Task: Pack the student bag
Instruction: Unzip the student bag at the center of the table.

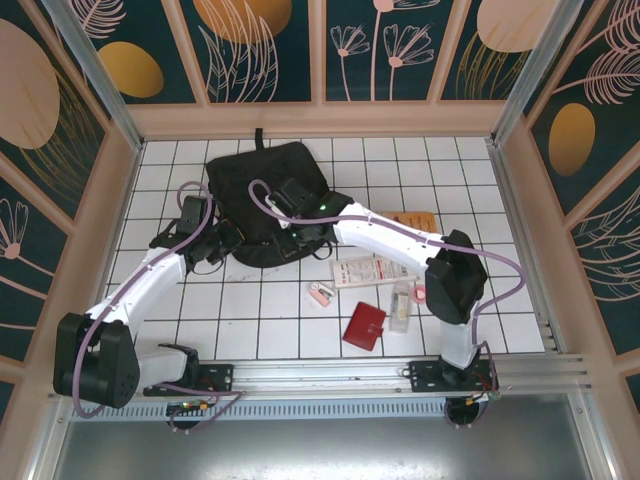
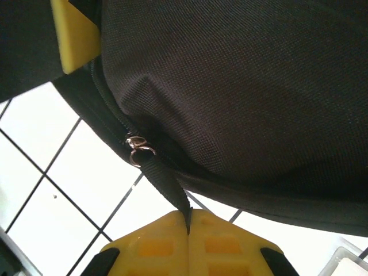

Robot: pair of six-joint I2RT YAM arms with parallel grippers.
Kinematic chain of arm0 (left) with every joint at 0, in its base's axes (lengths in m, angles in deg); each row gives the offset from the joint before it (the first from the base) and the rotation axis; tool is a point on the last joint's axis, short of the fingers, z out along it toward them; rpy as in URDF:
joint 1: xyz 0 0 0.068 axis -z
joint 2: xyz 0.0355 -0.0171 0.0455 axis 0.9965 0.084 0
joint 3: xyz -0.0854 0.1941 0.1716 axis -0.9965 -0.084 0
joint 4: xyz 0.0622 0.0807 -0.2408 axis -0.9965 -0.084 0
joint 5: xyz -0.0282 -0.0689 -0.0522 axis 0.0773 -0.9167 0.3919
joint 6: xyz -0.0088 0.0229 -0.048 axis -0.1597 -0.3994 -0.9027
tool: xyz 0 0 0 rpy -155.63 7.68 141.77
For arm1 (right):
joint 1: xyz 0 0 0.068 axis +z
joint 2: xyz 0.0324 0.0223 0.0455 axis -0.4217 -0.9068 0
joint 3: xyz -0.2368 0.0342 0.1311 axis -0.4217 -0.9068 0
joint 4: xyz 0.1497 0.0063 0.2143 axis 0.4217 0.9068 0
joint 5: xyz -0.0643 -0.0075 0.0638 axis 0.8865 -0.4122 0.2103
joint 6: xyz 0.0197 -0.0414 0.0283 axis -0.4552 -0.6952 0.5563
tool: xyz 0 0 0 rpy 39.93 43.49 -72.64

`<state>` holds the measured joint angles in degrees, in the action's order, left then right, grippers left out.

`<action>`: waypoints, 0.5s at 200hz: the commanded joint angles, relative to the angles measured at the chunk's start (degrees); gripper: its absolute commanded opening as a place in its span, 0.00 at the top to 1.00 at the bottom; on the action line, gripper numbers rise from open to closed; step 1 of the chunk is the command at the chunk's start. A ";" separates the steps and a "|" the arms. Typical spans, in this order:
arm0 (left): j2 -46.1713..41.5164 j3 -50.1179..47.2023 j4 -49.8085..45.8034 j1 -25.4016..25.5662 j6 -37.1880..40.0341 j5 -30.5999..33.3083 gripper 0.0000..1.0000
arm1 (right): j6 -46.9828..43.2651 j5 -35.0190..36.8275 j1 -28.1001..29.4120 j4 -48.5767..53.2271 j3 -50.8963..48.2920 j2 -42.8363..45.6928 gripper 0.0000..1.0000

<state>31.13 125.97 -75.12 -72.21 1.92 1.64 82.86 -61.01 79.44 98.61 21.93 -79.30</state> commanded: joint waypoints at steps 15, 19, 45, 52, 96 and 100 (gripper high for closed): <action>-1.51 -0.73 1.44 -1.33 2.29 3.41 1.00 | -0.09 -1.72 -1.16 8.64 10.34 -5.98 1.00; -1.59 -0.77 1.44 -1.21 2.27 3.41 1.00 | 0.00 -2.04 -1.07 8.81 11.28 -6.75 1.00; -2.08 -1.09 1.52 -0.45 2.40 3.48 1.00 | 1.12 -5.30 -1.06 9.58 17.03 -10.61 1.00; -2.23 -1.15 1.53 -0.04 2.54 3.56 1.00 | 1.32 -5.91 -1.15 9.74 18.18 -11.34 1.00; -3.81 0.14 -0.62 0.74 4.10 7.32 1.00 | 1.07 -5.55 -1.15 13.58 20.22 -14.56 1.00; -4.05 0.45 -1.00 0.78 4.23 7.86 1.00 | 0.98 -5.20 -1.22 13.28 19.08 -14.04 1.00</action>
<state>29.69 125.14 -75.43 -71.68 3.73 5.70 83.35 -66.36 78.72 107.93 41.80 -93.55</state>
